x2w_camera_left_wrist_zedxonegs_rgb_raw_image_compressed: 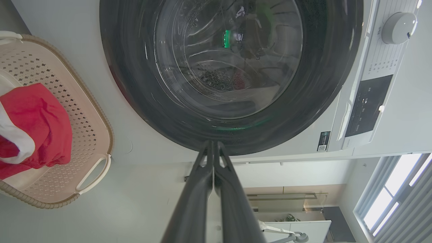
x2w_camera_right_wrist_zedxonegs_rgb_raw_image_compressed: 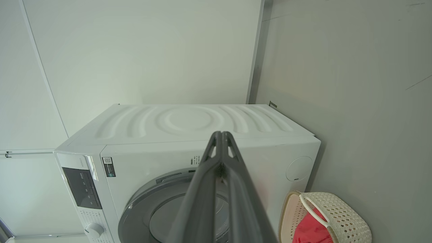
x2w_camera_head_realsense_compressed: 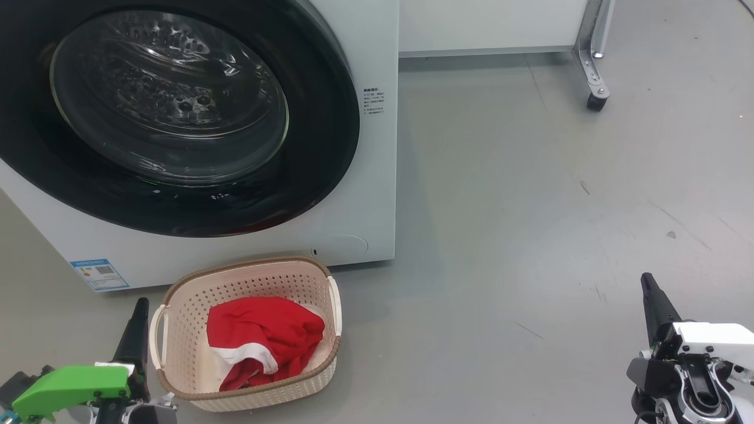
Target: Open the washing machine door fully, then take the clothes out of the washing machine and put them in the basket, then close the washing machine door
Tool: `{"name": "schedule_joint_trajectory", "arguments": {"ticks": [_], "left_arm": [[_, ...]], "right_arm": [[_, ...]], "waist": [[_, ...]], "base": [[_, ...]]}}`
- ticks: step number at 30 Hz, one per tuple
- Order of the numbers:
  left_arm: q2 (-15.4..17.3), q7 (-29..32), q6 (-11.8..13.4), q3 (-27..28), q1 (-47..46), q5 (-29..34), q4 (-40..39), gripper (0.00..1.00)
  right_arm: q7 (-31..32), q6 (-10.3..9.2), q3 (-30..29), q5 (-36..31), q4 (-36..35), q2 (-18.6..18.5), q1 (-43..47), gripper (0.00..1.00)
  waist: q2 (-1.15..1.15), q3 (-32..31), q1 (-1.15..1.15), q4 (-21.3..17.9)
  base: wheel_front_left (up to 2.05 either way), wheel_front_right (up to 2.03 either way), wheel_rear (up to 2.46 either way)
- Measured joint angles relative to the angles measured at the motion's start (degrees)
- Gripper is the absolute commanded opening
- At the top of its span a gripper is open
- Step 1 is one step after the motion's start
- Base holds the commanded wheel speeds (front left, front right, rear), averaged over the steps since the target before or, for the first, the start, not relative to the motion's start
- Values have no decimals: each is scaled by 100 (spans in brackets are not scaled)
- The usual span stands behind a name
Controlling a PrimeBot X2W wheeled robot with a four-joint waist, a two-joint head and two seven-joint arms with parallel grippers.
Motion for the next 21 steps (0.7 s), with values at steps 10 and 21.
{"name": "schedule_joint_trajectory", "arguments": {"ticks": [10,21], "left_arm": [[0,0,0,1,-1,0,0,0],[0,0,0,3,-2,0,0,0]], "right_arm": [[40,0,-5,0,2,0,-1,0],[41,1,-9,0,3,0,-5,0]], "waist": [[0,0,0,0],[0,0,0,0]], "base": [[0,0,0],[0,0,0]]}}
